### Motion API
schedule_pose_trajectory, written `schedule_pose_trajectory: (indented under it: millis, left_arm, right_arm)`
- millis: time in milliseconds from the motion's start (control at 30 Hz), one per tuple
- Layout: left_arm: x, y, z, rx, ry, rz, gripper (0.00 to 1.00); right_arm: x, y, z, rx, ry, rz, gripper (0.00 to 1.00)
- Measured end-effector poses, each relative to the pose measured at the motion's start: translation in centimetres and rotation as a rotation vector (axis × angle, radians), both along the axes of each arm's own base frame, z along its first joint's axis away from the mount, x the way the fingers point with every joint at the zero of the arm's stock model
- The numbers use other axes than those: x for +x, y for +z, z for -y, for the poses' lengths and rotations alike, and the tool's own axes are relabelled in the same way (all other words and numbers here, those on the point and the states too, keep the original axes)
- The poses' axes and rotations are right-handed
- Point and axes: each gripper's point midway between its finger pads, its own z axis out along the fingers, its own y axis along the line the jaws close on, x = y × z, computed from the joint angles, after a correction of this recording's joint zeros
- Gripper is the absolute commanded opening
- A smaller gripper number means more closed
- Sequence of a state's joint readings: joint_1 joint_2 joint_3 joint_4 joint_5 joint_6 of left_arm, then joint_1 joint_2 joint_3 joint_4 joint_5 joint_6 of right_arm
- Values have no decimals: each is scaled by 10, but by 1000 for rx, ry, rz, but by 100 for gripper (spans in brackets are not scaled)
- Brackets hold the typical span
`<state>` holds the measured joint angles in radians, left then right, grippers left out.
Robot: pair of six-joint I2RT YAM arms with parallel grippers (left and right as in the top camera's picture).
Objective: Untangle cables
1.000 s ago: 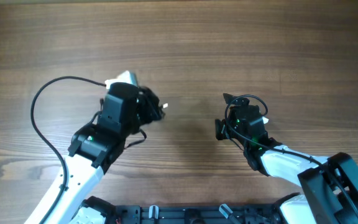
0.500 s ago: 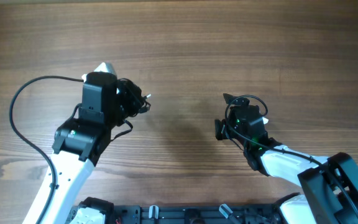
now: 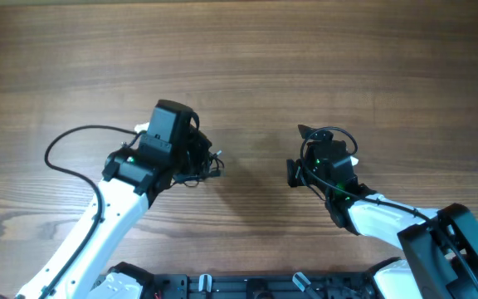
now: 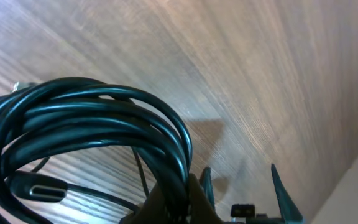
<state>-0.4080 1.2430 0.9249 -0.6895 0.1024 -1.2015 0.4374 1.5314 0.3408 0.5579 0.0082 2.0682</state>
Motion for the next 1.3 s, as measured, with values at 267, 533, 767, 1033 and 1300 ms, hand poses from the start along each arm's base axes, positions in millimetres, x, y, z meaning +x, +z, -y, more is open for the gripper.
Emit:
schedule_pose_trajectory:
  millis: [267, 533, 767, 1033, 1300]
  left_arm:
    - [4, -19, 3, -101, 240, -131, 100]
    - [1, -28, -6, 42, 87, -97, 84]
    - [-18, -53, -27, 211, 11, -189, 61]
    - [-70, -66, -55, 294, 165, -435, 45]
    - [-61, -105, -27, 229, 113, -313, 40]
  right_arm:
    - [-1, -1, 1, -3, -5, -7, 100]
    - [0, -1, 1, -3, -6, -8, 100]
    - [-3, -2, -2, 6, 13, -22, 100]
    - [-14, -6, -12, 33, 73, -91, 100]
    - [-17, -9, -11, 28, 70, -125, 100]
